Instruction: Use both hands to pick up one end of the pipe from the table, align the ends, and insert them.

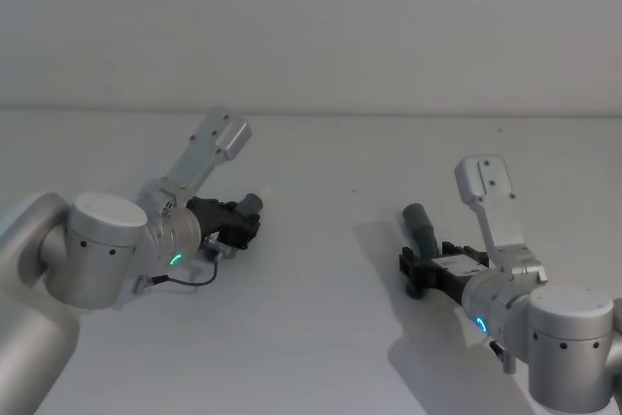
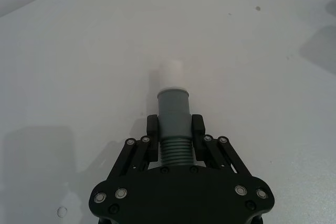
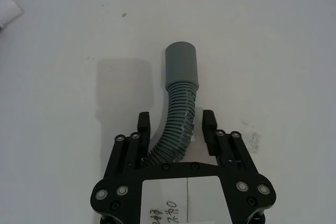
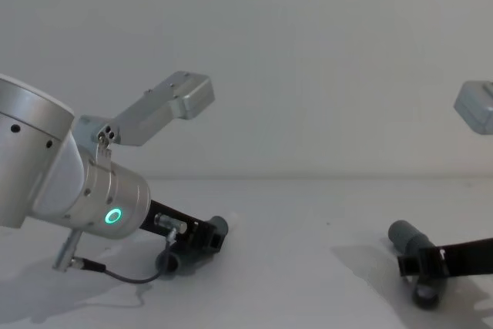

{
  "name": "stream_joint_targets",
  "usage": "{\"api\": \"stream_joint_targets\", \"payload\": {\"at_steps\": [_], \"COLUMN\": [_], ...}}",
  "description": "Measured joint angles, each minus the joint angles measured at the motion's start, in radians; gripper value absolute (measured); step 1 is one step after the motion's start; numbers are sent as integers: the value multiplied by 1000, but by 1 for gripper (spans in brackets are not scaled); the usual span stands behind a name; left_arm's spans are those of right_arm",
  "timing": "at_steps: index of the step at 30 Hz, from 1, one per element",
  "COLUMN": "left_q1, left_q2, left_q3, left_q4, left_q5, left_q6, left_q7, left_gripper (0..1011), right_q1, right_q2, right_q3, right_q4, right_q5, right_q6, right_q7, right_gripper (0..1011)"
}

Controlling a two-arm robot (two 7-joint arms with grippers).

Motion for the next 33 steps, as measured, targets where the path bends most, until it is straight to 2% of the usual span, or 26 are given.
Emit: {"api": "stream_joint_targets", "payload": {"at_steps": [3, 4, 7, 8, 12, 33], "left_q1": [0, 0, 0, 0, 0, 0], "left_q2": [0, 0, 0, 0, 0, 0], "left_q3": [0, 0, 0, 0, 0, 0], "left_q4": [0, 0, 0, 0, 0, 0], "left_q5": [0, 0, 0, 0, 0, 0], "left_q6": [0, 0, 0, 0, 0, 0], "left_q7": [0, 0, 0, 0, 0, 0], "left_gripper": [358, 358, 359, 358, 359, 358], "right_q1": [0, 0, 1, 1, 1, 1], "right_q2": [0, 0, -1, -1, -1, -1], "right_q3": [0, 1, 1, 1, 2, 2], "right_q4": [0, 0, 1, 1, 1, 2], "right_q5": [0, 0, 0, 0, 0, 0], "right_q6": [0, 0, 1, 1, 1, 2], "right_q7": [0, 0, 1, 1, 1, 1], "right_gripper": [538, 472, 370, 370, 265, 265]}}
